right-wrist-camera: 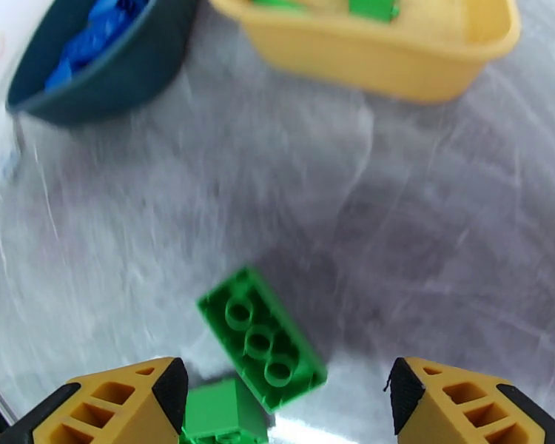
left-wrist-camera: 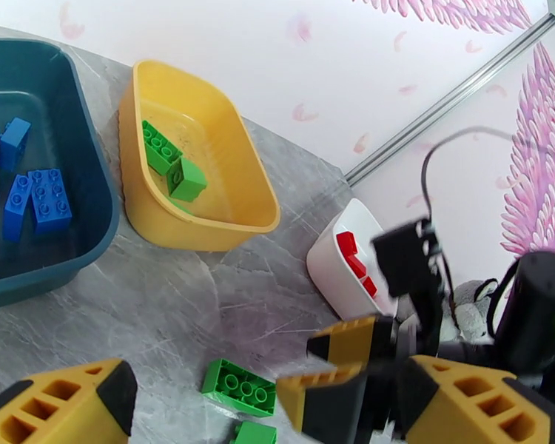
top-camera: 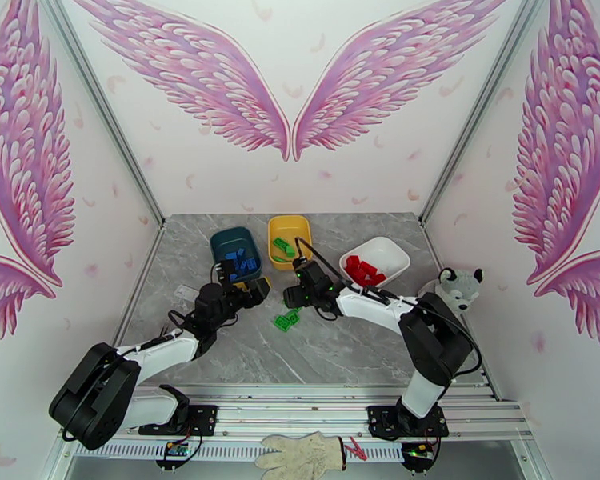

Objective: Sort the legos into containers by color

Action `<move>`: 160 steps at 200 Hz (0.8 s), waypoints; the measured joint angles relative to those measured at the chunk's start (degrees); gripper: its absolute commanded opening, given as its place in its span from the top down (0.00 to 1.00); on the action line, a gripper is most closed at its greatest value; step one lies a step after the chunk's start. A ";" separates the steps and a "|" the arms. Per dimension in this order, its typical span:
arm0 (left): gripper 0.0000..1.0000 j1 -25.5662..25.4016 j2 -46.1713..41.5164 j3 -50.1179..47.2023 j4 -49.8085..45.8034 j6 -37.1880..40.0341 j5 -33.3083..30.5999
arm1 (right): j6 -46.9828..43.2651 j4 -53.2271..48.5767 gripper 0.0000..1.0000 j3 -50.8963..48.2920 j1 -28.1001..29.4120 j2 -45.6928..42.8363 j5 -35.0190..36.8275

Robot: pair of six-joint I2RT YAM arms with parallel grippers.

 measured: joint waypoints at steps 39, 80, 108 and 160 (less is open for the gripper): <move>0.01 0.74 -0.17 -0.11 -0.50 0.00 0.00 | 0.57 2.49 0.25 -8.85 5.64 -6.69 0.68; 0.01 3.10 -2.03 -1.16 -1.18 -0.04 0.07 | 3.28 6.29 0.26 -15.52 10.60 -9.77 0.59; 0.01 4.15 -3.82 -1.79 -1.68 -0.07 0.07 | 4.46 8.66 0.30 -16.04 13.44 -7.02 0.61; 0.01 4.87 -4.66 -2.03 -1.84 -0.07 0.55 | 5.03 10.34 0.33 -11.50 14.23 0.28 3.02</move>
